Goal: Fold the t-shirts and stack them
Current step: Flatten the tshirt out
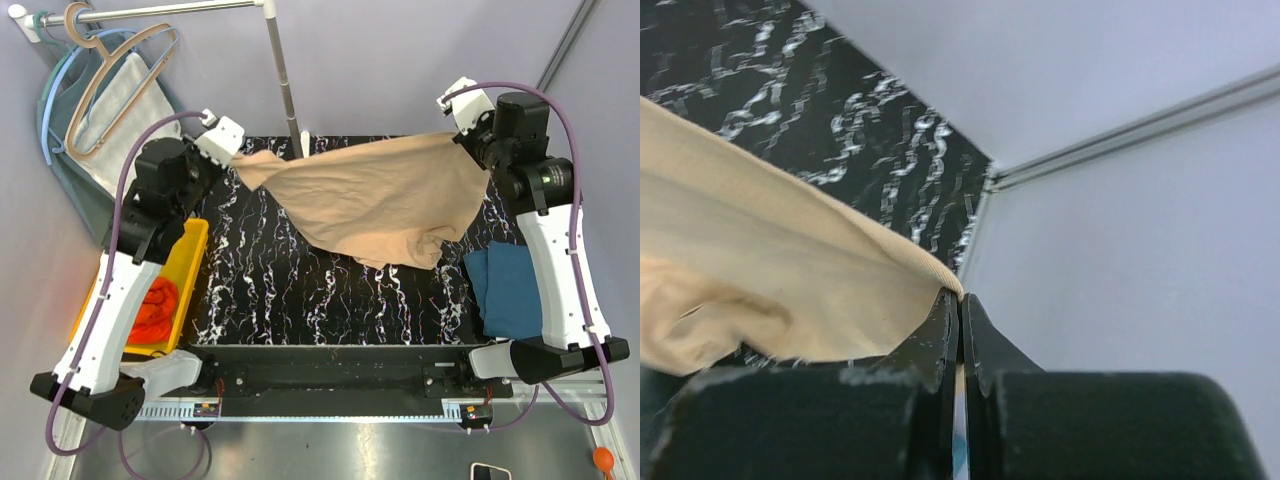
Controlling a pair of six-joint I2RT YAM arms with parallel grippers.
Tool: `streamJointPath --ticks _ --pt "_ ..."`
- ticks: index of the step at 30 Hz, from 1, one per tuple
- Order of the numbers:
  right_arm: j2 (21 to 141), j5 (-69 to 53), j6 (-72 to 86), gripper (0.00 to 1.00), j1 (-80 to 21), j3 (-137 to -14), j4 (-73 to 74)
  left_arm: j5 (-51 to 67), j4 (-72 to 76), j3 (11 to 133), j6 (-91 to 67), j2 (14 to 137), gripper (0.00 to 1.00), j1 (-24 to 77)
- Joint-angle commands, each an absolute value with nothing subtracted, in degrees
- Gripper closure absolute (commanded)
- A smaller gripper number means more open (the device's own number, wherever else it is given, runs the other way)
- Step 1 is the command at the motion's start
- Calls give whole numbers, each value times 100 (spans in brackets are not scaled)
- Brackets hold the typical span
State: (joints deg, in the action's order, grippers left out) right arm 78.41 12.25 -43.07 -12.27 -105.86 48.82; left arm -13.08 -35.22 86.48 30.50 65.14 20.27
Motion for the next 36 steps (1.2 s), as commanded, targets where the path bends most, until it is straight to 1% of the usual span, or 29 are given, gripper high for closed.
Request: streamJointPath --ticks 1,2,4,6,9,10,12,15,19,22,24,25,26,27,28,29,31,32,33,34,36 --pt "7603 328 -4123 100 -1151 -10942 5825 -38 -4515 8464 3558 5898 100 2153" --pt "7507 195 -4087 100 -1151 -10951 5932 417 -4979 8446 3690 5819 100 2249" --pt "7401 -173 -3947 100 -1160 -10925 6230 824 -5464 8481 3744 5678 100 2303" --pt "7234 -447 -3841 100 -1169 -10820 6467 1282 -6159 8552 3762 5634 94 2390" --pt "7076 -606 -3727 100 -1160 -10627 6644 1450 -6767 8377 3806 5625 95 2505" --pt "7006 -633 -3709 100 -1160 -10556 6662 1398 -6837 8176 3849 5634 100 2557" --pt "6935 -668 -3691 100 -1160 -10311 6645 1196 -6899 7920 3911 5599 100 2575" --pt "6855 -537 -3674 100 -1160 -9942 6479 775 -6567 7314 4034 5564 100 2584" --pt "6978 -378 -3744 100 -1160 -9362 6171 -225 -5357 6130 4314 5686 100 2575" --pt "7162 -325 -3788 100 -1160 -8913 5889 -552 -4784 5575 4455 6395 100 2532" --pt "7338 -378 -3779 100 -1151 -8684 5740 -606 -4563 5354 4508 6774 100 2461" --pt "7400 -421 -3771 100 -1160 -8640 5713 -624 -4327 5318 4491 7159 100 2435" --pt "7470 -509 -3753 100 -1160 -8570 5687 -633 -4202 5300 4465 7346 88 2417" --pt "7601 -571 -3753 100 -1160 -8543 5687 -581 -4018 5326 4439 7522 84 2365" --pt "7672 -606 -3736 100 -1160 -8517 5687 -563 -3912 5352 4404 7819 77 2347" --pt "7734 -641 -3701 100 -1160 -8473 5687 -571 -3824 5387 4351 7953 56 2347" --pt "7875 -642 -3691 100 -1151 -8420 5660 -493 -3657 5537 4245 8225 35 2329" --pt "7892 -642 -3691 100 -1160 -8350 5634 -475 -3587 5555 4228 8270 29 2329" --pt "7901 -642 -3691 100 -1160 -8315 5608 -414 -3508 5581 4210 8297 18 2329" --pt "7893 -642 -3709 100 -1160 -8262 5555 -396 -3446 5581 4201 8288 9 2329" --pt "7849 -589 -3726 100 -1160 -8139 5494 -291 -3384 5572 4219 8218 3 2329"
